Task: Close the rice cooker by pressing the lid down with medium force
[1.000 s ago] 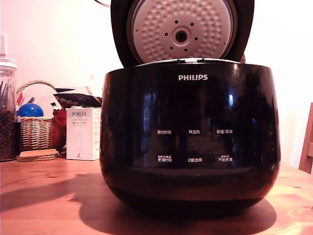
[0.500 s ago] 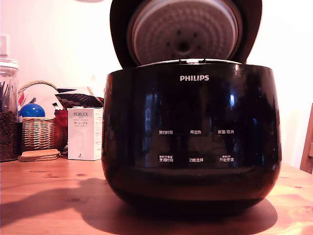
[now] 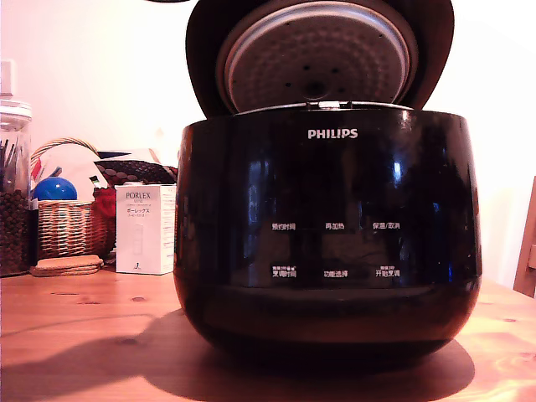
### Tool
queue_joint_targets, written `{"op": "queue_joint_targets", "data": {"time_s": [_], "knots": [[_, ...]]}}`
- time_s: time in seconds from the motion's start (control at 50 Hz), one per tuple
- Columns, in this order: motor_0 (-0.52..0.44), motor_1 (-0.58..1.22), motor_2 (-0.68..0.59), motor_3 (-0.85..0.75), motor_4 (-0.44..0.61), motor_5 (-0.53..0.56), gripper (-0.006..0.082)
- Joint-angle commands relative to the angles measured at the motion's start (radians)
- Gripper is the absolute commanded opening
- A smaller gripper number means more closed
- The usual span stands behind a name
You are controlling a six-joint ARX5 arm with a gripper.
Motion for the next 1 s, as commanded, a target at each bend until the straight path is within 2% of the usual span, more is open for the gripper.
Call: {"op": "queue_joint_targets", "data": {"time_s": [0.0, 0.12, 0.62, 0.82, 0.98], "knots": [[-0.007, -0.021, -0.04, 0.005, -0.008, -0.003, -0.0022], [-0.022, -0.044, -0.078, 0.029, -0.012, -0.005, -0.0022], [-0.029, -0.192, -0.308, 0.093, -0.17, -0.011, -0.0022], [-0.032, -0.204, -0.348, 0.14, -0.177, -0.026, -0.0022], [-0.064, -0.201, -0.35, 0.23, -0.136, -0.025, -0.0022]]}}
